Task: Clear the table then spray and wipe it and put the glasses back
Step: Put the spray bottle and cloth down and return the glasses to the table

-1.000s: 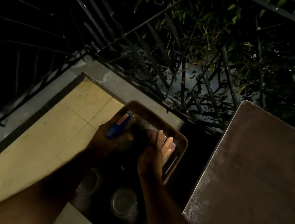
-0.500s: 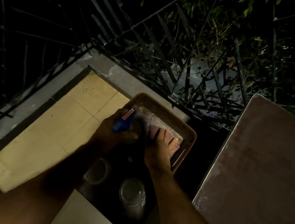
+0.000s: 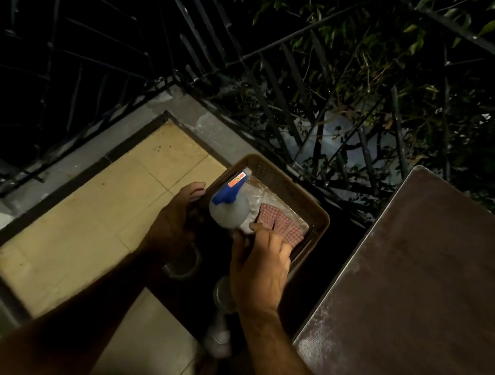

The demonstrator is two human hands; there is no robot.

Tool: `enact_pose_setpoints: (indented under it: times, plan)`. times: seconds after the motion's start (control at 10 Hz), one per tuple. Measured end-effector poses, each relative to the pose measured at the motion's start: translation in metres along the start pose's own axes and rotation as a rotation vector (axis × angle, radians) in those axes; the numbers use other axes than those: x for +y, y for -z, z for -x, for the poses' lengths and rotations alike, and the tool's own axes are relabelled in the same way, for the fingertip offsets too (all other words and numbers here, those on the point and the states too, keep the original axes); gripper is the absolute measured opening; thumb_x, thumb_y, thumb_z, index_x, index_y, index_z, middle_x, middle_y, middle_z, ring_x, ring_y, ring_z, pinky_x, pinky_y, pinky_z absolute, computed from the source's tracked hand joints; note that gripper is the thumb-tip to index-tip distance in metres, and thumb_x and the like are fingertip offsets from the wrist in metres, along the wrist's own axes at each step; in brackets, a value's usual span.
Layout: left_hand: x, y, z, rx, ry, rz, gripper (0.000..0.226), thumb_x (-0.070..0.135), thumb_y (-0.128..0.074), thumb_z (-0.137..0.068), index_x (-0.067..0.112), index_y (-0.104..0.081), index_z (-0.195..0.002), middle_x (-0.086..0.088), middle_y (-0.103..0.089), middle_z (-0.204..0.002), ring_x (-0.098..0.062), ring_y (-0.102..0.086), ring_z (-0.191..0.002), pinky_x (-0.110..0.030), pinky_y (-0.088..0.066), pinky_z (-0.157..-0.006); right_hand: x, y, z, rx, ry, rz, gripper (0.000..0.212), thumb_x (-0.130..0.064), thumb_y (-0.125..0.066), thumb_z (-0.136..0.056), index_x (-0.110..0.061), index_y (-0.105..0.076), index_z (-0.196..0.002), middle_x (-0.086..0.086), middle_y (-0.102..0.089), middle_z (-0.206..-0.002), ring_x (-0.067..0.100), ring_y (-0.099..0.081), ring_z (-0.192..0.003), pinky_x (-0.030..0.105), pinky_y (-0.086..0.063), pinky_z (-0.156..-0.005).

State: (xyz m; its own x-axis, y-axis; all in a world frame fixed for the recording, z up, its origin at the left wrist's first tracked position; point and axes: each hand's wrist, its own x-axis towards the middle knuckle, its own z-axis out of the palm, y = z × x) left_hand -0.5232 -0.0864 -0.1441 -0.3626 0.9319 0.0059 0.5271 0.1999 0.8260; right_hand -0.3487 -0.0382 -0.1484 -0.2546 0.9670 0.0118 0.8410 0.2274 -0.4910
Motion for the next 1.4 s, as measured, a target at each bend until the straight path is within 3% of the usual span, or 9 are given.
enact_pose_setpoints:
  times: [0.1, 0.2, 0.3, 0.4, 0.5, 0.7, 0.9, 1.1, 1.4]
  plan:
    - [0.007, 0.005, 0.013, 0.025, 0.001, 0.023, 0.066, 0.055, -0.058, -0.086, 0.014, -0.051, -0.137, 0.015, -0.045, -0.129, 0.011, -0.045, -0.127, -0.014, -0.038, -0.106, 0.001, -0.003, 0.014, -0.03, 0.022, 0.035, 0.031, -0.051, -0.051, -0.093, -0.025, -0.058, -0.11, -0.002, -0.057, -0.102, 0.02, -0.049, -0.094, 0.042, -0.048, -0.08]
    - [0.011, 0.009, 0.035, 0.034, -0.021, 0.024, 0.059, 0.059, -0.058, -0.087, 0.021, -0.04, -0.13, 0.016, -0.046, -0.126, 0.034, -0.039, -0.117, 0.007, -0.034, -0.097, 0.004, -0.007, 0.03, -0.061, 0.058, 0.07, 0.031, -0.052, -0.05, -0.094, -0.024, -0.056, -0.107, 0.0, -0.056, -0.102, 0.022, -0.05, -0.094, 0.042, -0.047, -0.079]
    - [0.006, 0.008, 0.044, 0.022, -0.027, 0.047, 0.051, 0.041, -0.062, -0.083, 0.025, -0.042, -0.127, 0.031, -0.051, -0.123, 0.032, -0.044, -0.115, 0.005, -0.037, -0.096, 0.006, -0.009, 0.036, -0.111, 0.056, 0.071, 0.037, -0.056, -0.046, -0.094, -0.025, -0.055, -0.112, 0.0, -0.056, -0.107, 0.022, -0.049, -0.099, 0.042, -0.047, -0.082]
    - [-0.015, 0.001, 0.054, -0.129, 0.047, 0.181, 0.023, 0.024, -0.064, -0.09, 0.016, -0.06, -0.111, 0.01, -0.068, -0.122, -0.012, -0.066, -0.115, -0.034, -0.055, -0.099, 0.007, -0.009, 0.051, -0.183, 0.05, 0.082, 0.046, -0.063, -0.044, -0.091, -0.026, -0.052, -0.118, 0.0, -0.055, -0.111, 0.023, -0.049, -0.103, 0.043, -0.048, -0.084]
    - [-0.029, -0.007, 0.064, -0.158, 0.154, 0.183, 0.039, 0.033, -0.072, -0.09, 0.008, -0.062, -0.118, -0.01, -0.069, -0.121, -0.031, -0.066, -0.114, -0.057, -0.054, -0.095, 0.008, -0.009, 0.062, -0.231, 0.041, 0.118, 0.055, -0.067, -0.046, -0.086, -0.027, -0.048, -0.123, -0.001, -0.054, -0.117, 0.023, -0.049, -0.107, 0.043, -0.047, -0.085]
    - [-0.038, -0.028, 0.084, -0.066, 0.437, -0.198, 0.109, 0.065, -0.08, -0.06, 0.012, -0.044, -0.147, -0.013, -0.047, -0.151, -0.032, -0.042, -0.141, -0.05, -0.037, -0.117, 0.018, -0.011, 0.073, -0.441, -0.014, 0.133, 0.085, -0.066, -0.064, -0.075, -0.029, -0.027, -0.143, -0.002, -0.043, -0.132, 0.024, -0.045, -0.118, 0.041, -0.046, -0.092]
    - [-0.047, -0.036, 0.078, -0.065, 0.512, -0.143, 0.109, 0.053, -0.091, -0.06, 0.012, -0.042, -0.149, -0.015, -0.046, -0.151, -0.033, -0.045, -0.139, -0.053, -0.041, -0.114, 0.021, -0.021, 0.063, -0.564, -0.097, 0.083, 0.095, -0.047, -0.078, -0.074, -0.039, -0.016, -0.145, -0.001, -0.033, -0.142, 0.033, -0.046, -0.124, 0.044, -0.051, -0.087]
    - [-0.083, -0.051, 0.075, -0.049, 0.59, -0.137, 0.103, 0.069, -0.079, -0.054, 0.026, -0.044, -0.141, -0.007, -0.055, -0.139, -0.028, -0.06, -0.122, -0.051, -0.055, -0.099, 0.023, -0.03, 0.057, -0.601, -0.14, 0.151, 0.091, -0.047, -0.08, -0.07, -0.032, -0.021, -0.139, 0.0, -0.044, -0.132, 0.03, -0.06, -0.11, 0.042, -0.054, -0.084]
    - [-0.068, -0.053, 0.072, -0.051, 0.644, -0.222, 0.086, 0.054, -0.08, -0.068, 0.03, -0.041, -0.141, -0.006, -0.054, -0.139, -0.029, -0.061, -0.117, -0.049, -0.057, -0.095, 0.022, -0.026, 0.054, -0.607, -0.084, 0.072, 0.078, -0.04, -0.075, -0.076, -0.036, -0.027, -0.138, 0.002, -0.042, -0.133, 0.033, -0.062, -0.108, 0.043, -0.056, -0.085]
